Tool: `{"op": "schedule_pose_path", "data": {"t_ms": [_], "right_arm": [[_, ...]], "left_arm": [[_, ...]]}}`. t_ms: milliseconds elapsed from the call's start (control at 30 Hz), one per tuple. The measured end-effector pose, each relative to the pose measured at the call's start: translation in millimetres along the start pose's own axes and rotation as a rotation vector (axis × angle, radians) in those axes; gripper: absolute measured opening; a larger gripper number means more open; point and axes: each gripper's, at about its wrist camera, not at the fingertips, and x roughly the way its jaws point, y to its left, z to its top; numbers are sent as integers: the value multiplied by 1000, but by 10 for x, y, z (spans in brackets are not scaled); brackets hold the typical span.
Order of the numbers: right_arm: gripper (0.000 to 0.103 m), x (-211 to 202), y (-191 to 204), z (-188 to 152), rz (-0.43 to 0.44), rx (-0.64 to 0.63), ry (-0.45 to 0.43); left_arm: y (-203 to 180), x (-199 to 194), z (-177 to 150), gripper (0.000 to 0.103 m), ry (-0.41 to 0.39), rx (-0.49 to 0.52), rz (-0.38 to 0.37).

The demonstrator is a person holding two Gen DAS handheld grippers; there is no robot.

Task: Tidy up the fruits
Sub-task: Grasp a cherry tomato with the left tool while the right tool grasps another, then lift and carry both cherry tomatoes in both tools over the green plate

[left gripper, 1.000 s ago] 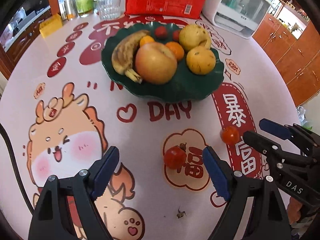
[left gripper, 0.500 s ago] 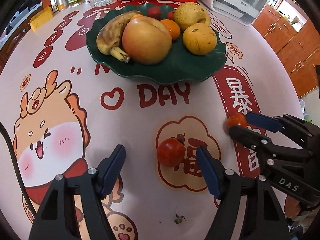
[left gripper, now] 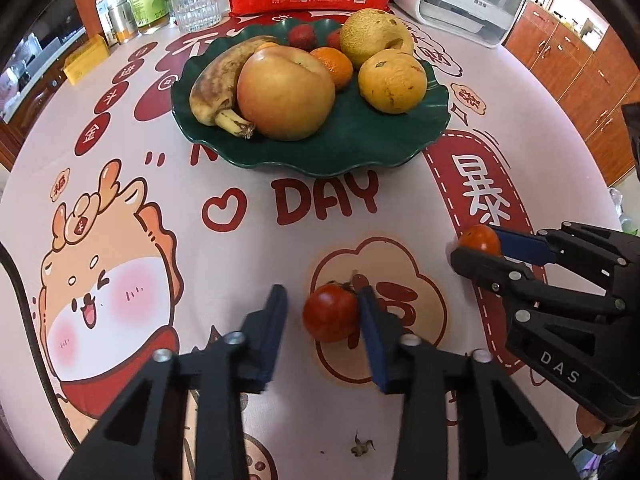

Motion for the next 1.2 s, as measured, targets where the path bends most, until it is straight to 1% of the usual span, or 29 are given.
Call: {"op": "schedule_pose_path", "data": {"t_ms": [33, 100, 200, 367, 567, 667, 867, 1033, 1200], "right_arm": [[28, -6, 1, -3, -1, 0, -1], [28, -9, 7, -14, -6, -4, -5], [28, -10, 25, -15, -18, -10, -8], [28, -15, 22, -19, -18, -1, -9], [27, -23, 13, -23, -7, 12, 4], [27, -40, 11, -28, 7, 20, 14], [27, -152, 96, -31, 8, 7, 0], [27, -313, 232, 2, 14, -14, -28], [27, -511, 340, 96, 23, -25, -61]], "left_arm": [[-17, 8, -4, 26, -1, 4, 8], [-18, -2, -5, 26, -1, 13, 18], [-11, -11, -7, 25, 1, 8, 13], [48, -29, -27, 25, 17, -20, -35], [140, -78, -68, 25, 34, -78, -89], [181, -156, -72, 25, 15, -88, -97], [243, -361, -89, 25, -25, -101, -105], [321, -562, -73, 25, -60, -104, -108], [444, -837, -21, 25, -114, -100, -111]]}}
